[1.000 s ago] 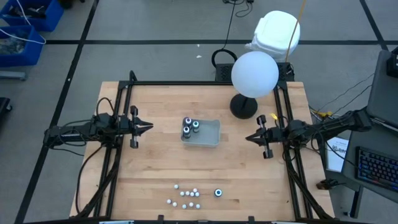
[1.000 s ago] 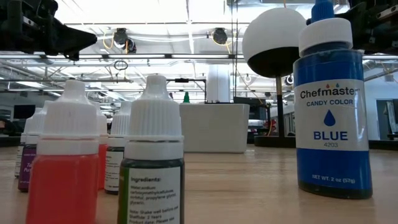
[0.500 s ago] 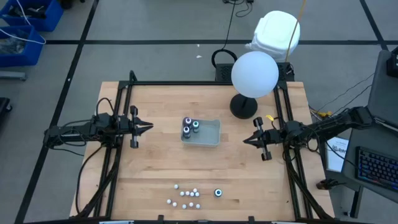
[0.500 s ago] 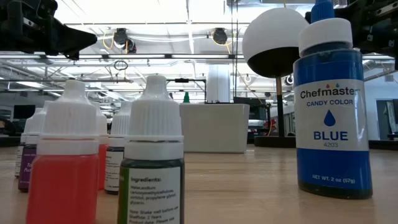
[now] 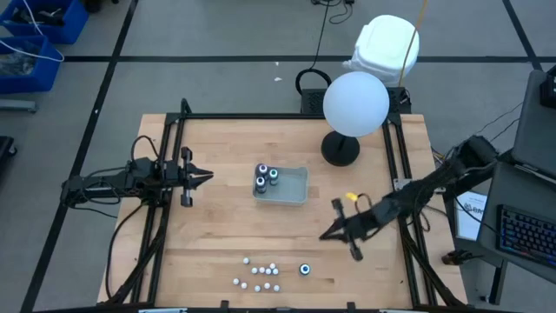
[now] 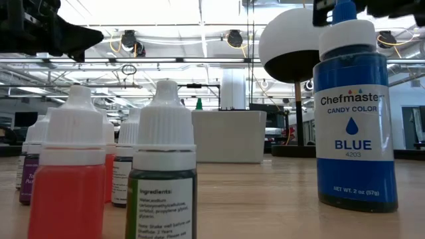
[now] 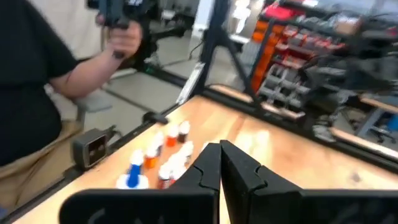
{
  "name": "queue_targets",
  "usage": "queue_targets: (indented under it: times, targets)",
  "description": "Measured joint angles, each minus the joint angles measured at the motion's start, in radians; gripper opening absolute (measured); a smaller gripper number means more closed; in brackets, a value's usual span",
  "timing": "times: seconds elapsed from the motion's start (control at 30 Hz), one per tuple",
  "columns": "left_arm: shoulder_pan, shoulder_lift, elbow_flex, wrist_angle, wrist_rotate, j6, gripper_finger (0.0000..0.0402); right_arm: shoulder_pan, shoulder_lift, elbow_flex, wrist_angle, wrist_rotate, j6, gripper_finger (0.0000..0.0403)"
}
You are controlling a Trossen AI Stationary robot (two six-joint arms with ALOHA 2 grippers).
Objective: Pick & Place food coloring
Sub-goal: Put the large blue food coloring bottle into the gray bin
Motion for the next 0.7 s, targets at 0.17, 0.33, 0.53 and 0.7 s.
queue_targets:
  times: [0.17,0.33,0.53,0.7]
  targets:
    - [0.0,0.0,0.0,-0.001,0.0,0.01,0.0042,0.095,0.09,0.09,-0.029,0.08,0.032,0.0004]
    - [0.0,0.0,0.0,0.0,-0.001,-0.01,0.0042,0.166,0.151,0.133,-0.028,0.177,0.038,0.005]
    - [0.0,0.0,0.0,-0.001,-0.002,-0.045,0.0042,0.167,0.191,0.178,-0.026,0.202,0.047,0.0142]
    - [0.0,0.0,0.0,-0.001,-0.002,-0.048,0.0042,0.137,0.246,0.214,-0.036,0.188,0.105,0.0206]
